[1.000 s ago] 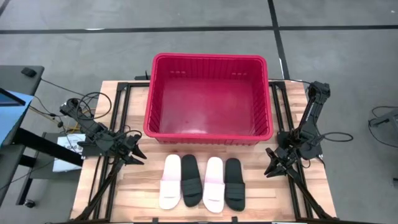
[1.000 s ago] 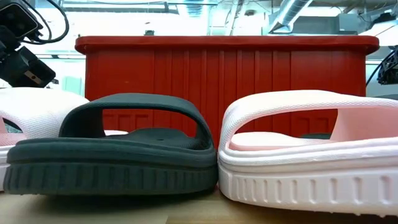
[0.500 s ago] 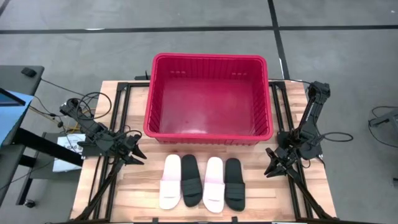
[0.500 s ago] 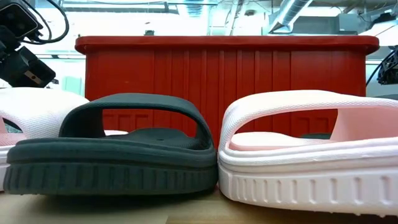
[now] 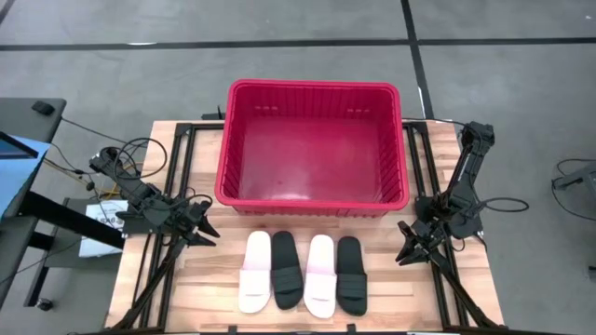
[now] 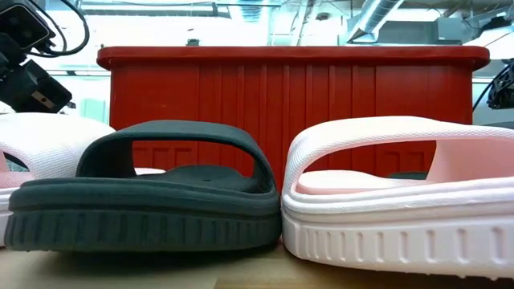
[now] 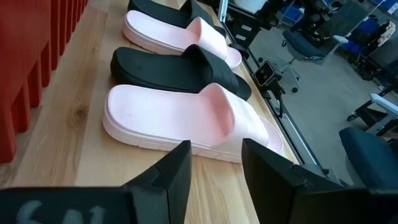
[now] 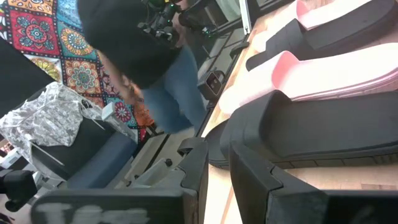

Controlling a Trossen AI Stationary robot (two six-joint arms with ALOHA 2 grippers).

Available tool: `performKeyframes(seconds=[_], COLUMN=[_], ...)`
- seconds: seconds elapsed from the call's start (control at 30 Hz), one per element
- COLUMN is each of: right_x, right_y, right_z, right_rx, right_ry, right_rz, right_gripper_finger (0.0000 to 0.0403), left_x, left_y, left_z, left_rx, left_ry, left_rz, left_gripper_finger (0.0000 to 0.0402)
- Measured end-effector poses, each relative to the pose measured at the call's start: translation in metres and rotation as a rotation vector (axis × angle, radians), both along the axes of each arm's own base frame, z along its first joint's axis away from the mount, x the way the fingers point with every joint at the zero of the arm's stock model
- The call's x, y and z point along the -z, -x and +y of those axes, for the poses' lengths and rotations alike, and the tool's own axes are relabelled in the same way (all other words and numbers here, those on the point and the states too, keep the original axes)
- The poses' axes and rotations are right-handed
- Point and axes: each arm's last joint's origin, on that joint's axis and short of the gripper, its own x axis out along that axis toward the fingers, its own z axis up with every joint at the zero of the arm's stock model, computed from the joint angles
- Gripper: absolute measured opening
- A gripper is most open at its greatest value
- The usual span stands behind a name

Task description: Pick and place slides into bin

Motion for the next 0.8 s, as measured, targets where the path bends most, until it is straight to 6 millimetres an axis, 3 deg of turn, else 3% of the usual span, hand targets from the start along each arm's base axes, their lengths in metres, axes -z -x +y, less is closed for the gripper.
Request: performKeyframes(seconds=[0.47, 0.67, 0.8], right_x=[0.0001, 0.0, 0.0], right_y=[0.0, 0.0, 0.0], right_z=[0.0, 0.0, 0.0], right_rx=[0.0, 0.0, 0.0], right_ry=[0.0, 0.0, 0.0], right_rz=[0.0, 0.0, 0.0], right_gripper_finger=[0.0057, 0.0057, 0.0057], left_x=[-0.0012, -0.0061, -0.004], left_y=[-0.0013, -0.0028, -0.0045], left_z=[0.0019, 0.0016, -0.0007], left_rx=[-0.029, -0.082, -0.11], left_ry=[-0.137, -0.04, 0.092], left_rz=[-0.075, -0.093, -0.007], left_gripper_finger=[0.0132, 0.0132, 0.0132])
